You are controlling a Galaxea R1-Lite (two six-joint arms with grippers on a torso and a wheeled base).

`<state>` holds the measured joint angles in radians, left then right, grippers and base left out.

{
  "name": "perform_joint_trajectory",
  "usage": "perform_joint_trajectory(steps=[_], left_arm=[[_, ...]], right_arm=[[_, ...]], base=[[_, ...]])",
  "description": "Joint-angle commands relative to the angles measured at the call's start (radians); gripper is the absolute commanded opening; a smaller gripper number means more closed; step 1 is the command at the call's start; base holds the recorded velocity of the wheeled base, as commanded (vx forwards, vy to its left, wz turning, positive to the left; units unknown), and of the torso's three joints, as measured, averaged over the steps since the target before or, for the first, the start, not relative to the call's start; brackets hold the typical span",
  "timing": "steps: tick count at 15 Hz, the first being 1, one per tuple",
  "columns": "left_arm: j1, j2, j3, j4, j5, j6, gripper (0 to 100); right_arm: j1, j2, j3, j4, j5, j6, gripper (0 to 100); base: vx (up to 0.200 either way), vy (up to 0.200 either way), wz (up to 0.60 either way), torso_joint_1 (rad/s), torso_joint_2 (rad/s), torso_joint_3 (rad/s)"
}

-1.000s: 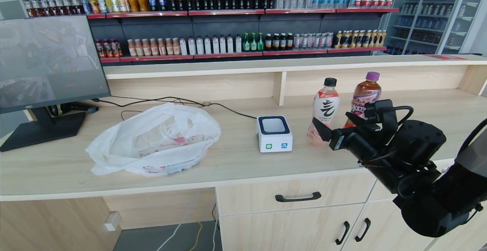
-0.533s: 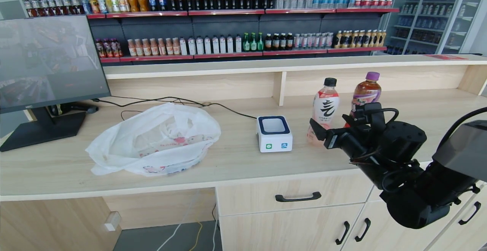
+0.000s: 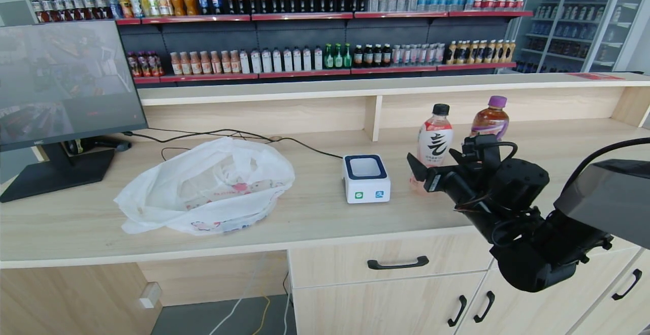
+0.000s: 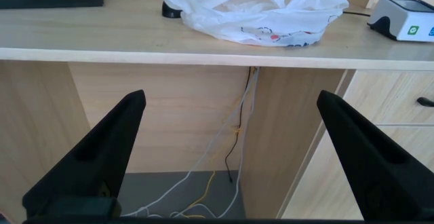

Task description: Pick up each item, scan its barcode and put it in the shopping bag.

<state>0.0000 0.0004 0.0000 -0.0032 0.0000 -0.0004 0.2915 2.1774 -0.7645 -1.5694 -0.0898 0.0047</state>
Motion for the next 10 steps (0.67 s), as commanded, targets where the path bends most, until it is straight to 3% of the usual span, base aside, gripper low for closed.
perform_joint_trajectory(steps=[1,10], left_arm=[[0.0,0.0,0.0,-0.001,0.0,0.002,100],[0.0,0.0,0.0,-0.004,0.0,0.002,100]], right_arm=[[0.0,0.033,-0.036,-0.001,-0.001,0.008,100],[-0.018,0.108,-0.133,-0.001,0.001,0.011,100]], base=[[0.0,0.0,0.0,0.0,0.0,0.0],[0.0,0.0,0.0,0.0,0.0,0.0]])
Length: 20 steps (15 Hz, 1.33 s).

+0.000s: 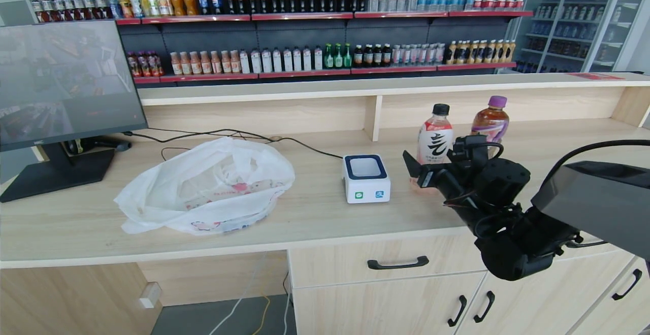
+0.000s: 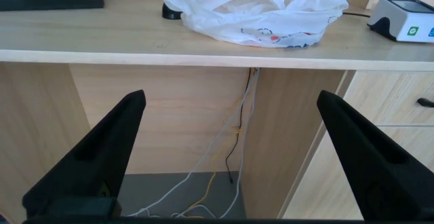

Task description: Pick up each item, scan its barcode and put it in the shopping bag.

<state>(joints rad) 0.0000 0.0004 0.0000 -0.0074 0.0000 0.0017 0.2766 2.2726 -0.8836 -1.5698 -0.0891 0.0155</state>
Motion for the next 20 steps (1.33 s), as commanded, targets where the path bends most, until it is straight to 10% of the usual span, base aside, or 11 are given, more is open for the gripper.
perform_joint_trajectory(steps=[1,15,16,20], left_arm=[[0.0,0.0,0.0,0.0,0.0,0.0,100],[0.0,0.0,0.0,0.004,0.0,-0.005,100],[0.0,0.0,0.0,0.004,0.0,-0.005,100],[0.0,0.0,0.0,0.006,0.0,-0.005,100]], right_arm=[[-0.005,0.021,-0.023,-0.001,0.002,0.0,100],[-0.023,0.101,-0.14,-0.001,0.009,0.027,100],[-0.023,0.099,-0.14,-0.001,0.009,0.026,0],[-0.023,0.096,-0.141,-0.001,0.011,0.026,0]], base=[[0.0,0.0,0.0,0.0,0.0,0.0],[0.0,0.0,0.0,0.0,0.0,0.0],[0.0,0.0,0.0,0.0,0.0,0.0],[0.0,0.0,0.0,0.0,0.0,0.0]])
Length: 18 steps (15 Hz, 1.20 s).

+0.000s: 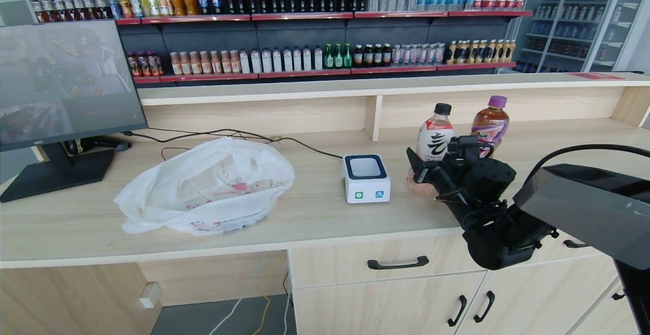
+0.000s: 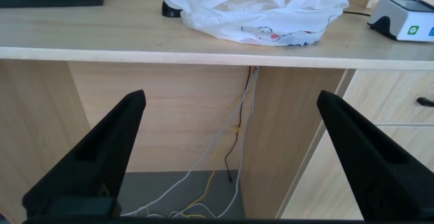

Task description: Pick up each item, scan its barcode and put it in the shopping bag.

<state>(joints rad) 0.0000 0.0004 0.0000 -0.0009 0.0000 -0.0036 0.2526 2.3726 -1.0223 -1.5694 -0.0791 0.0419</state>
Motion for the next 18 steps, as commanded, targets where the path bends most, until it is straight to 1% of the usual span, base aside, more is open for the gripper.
perform_joint_trajectory(steps=[1,5,8,11,15,18], left_arm=[[0.0,0.0,0.0,-0.001,0.0,-0.001,100],[0.0,0.0,0.0,-0.002,0.0,-0.001,100],[0.0,0.0,0.0,-0.001,0.0,0.001,100],[0.0,0.0,0.0,-0.001,0.0,0.001,100],[0.0,0.0,0.0,0.001,0.0,0.002,100],[0.0,0.0,0.0,0.001,0.0,0.001,100]], right_arm=[[0.001,-0.004,-0.001,-0.001,-0.001,0.0,0],[-0.015,-0.013,-0.004,-0.001,-0.001,-0.007,0],[-0.022,-0.029,-0.032,-0.001,-0.005,0.001,0],[-0.021,-0.095,-0.028,-0.001,-0.001,-0.002,0],[-0.021,-0.185,0.028,-0.001,-0.001,-0.005,0],[-0.016,-0.271,0.139,-0.001,-0.002,-0.019,0]], base=[[0.0,0.0,0.0,0.0,0.0,0.0],[0.0,0.0,0.0,0.0,0.0,0.0],[0.0,0.0,0.0,0.0,0.0,0.0],[0.0,0.0,0.0,0.0,0.0,0.0],[0.0,0.0,0.0,0.0,0.0,0.0],[0.0,0.0,0.0,0.0,0.0,0.0]])
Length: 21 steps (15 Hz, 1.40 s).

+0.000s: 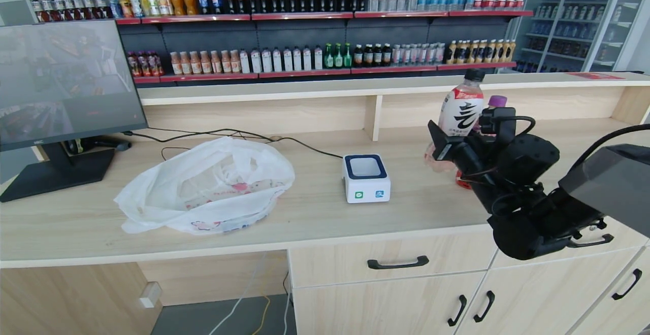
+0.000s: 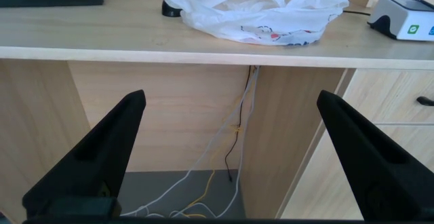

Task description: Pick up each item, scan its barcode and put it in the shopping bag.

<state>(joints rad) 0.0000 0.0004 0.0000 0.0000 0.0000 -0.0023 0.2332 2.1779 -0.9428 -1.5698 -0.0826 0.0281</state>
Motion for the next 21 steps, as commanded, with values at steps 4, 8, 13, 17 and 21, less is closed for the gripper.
perform_joint_trajectory(steps=[4,8,13,17,21], left_arm=[[0.0,0.0,0.0,0.0,0.0,-0.001,100],[0.0,0.0,0.0,0.0,0.0,-0.001,100],[0.0,0.0,0.0,0.0,0.0,0.002,100],[0.0,0.0,0.0,0.0,0.0,0.001,100],[0.0,0.0,0.0,0.0,0.0,0.002,100]], right_arm=[[0.035,-0.23,0.249,-0.001,0.001,-0.01,0],[0.097,-0.411,0.472,-0.001,0.001,-0.025,0],[0.149,-0.563,0.671,-0.001,0.001,-0.025,0],[0.147,-0.681,0.772,-0.001,0.0,-0.025,0],[0.158,-0.736,0.811,-0.001,0.003,-0.02,0]], base=[[0.0,0.0,0.0,0.0,0.0,0.0],[0.0,0.0,0.0,0.0,0.0,0.0],[0.0,0.0,0.0,0.0,0.0,0.0],[0.0,0.0,0.0,0.0,0.0,0.0],[0.0,0.0,0.0,0.0,0.0,0.0]])
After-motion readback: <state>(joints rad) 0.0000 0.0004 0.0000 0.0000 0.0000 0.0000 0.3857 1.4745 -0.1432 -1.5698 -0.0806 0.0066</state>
